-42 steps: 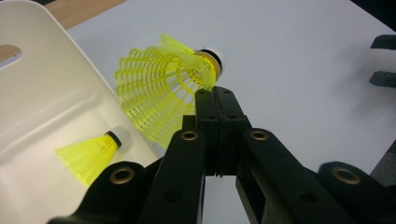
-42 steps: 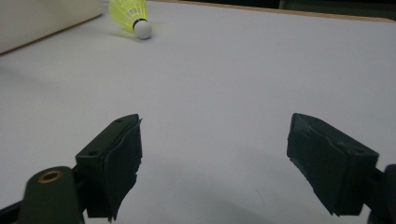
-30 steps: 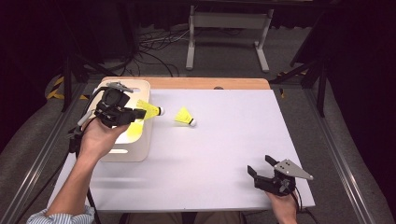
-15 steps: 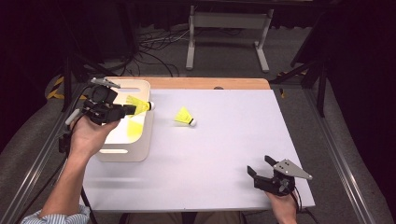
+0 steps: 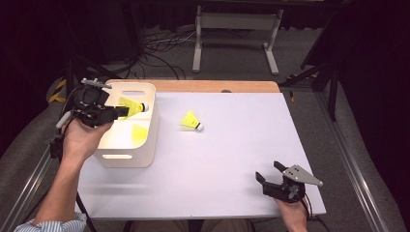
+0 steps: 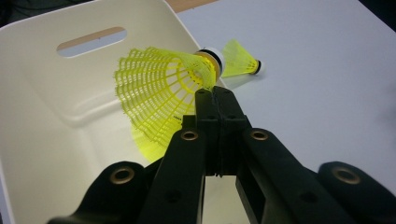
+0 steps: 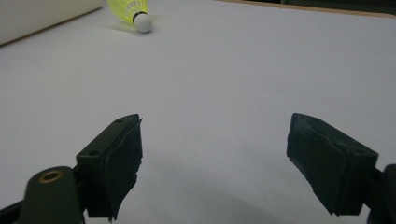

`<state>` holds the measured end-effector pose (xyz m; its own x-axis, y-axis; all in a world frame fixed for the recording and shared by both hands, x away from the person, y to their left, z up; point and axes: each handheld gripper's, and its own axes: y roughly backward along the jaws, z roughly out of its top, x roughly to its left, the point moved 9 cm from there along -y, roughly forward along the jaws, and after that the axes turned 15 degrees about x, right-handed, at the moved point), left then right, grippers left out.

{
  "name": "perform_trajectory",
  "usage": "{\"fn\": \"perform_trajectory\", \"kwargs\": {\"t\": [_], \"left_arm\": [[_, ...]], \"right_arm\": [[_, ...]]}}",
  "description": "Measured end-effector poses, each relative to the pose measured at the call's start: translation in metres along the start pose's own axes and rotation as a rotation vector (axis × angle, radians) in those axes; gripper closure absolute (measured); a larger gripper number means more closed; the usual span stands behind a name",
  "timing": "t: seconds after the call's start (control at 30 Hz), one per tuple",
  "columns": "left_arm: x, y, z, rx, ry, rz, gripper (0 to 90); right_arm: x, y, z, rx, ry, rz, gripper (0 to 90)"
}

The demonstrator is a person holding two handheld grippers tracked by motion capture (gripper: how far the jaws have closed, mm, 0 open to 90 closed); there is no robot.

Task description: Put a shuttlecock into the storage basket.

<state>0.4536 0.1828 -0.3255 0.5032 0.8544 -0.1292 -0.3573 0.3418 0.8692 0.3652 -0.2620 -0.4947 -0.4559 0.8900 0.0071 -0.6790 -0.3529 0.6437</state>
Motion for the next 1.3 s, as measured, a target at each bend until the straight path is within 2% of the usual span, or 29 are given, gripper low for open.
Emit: {"fn": "perform_trajectory", "kwargs": {"t": [0.37,0.63,0.77,1.3], "left_arm": [[0.018,-0.021,0.004,0.051,0.042,0.051,90.0],[0.025,-0.036,0.010,0.078,0.071,0.059,90.0],[0.025,-0.042,0.013,0.088,0.068,0.060,90.0],[0.030,-0.064,0.018,0.130,0.099,0.051,89.9]], "right_arm": [[0.000,0.000,0.000,0.000,-0.002,0.002,18.7],[0.000,0.000,0.000,0.000,-0.003,0.003,18.7],[0.000,0.000,0.000,0.000,-0.001,0.004,18.7],[0.000,0.000,0.000,-0.001,-0.003,0.006,18.6]]}}
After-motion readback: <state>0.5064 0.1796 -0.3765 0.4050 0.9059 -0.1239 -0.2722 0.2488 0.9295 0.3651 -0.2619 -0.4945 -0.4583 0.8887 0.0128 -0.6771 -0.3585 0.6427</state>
